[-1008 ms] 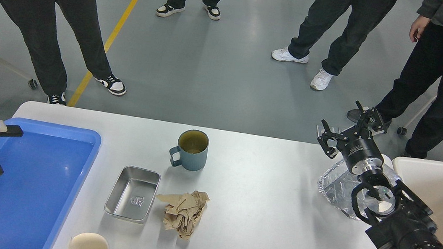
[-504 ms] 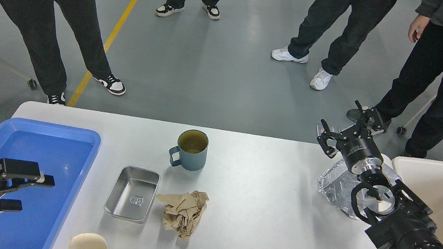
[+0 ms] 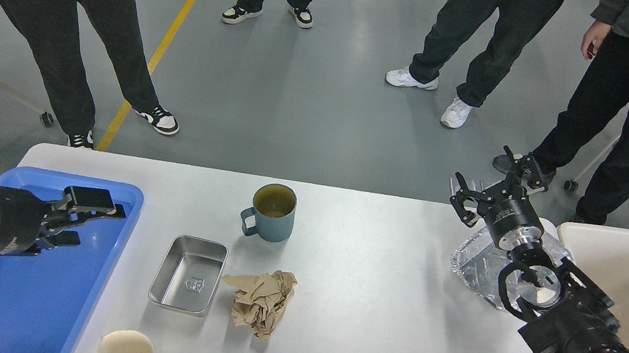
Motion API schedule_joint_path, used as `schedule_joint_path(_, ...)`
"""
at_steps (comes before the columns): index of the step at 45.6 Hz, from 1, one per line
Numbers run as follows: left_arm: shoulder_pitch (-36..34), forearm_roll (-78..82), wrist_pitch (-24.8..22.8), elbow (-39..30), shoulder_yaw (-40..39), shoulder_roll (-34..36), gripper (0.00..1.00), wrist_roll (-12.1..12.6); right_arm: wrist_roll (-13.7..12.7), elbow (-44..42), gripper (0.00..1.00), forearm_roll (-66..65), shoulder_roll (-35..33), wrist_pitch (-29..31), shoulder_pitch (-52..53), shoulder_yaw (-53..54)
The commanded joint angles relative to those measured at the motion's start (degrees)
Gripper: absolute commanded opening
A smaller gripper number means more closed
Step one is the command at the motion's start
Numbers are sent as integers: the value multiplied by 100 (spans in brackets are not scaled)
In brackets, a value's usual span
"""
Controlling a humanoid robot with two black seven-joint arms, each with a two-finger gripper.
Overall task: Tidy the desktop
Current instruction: 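Reach the left gripper to the teal mug and grasp its handle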
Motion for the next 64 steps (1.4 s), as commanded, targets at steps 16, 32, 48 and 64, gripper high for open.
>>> schedule_joint_path(16,-1072,1223,-2,2137,400,-2734,91,608,0,7,100,0,-9,33,-10,0)
schedule_joint_path(32,-2391,1319,-116,4747,1473,-4615,87,300,0,7,100,0,0,42,-10,0)
schedule_joint_path(48,-2655,1530,-178,6128,1983,-5688,77,-113,0,7,100,9,-18,42,-10,0)
schedule_joint_path(64,-2655,2031,-125,6937,1992,-6356,62,-403,0,-1,100,9,-18,42,-19,0)
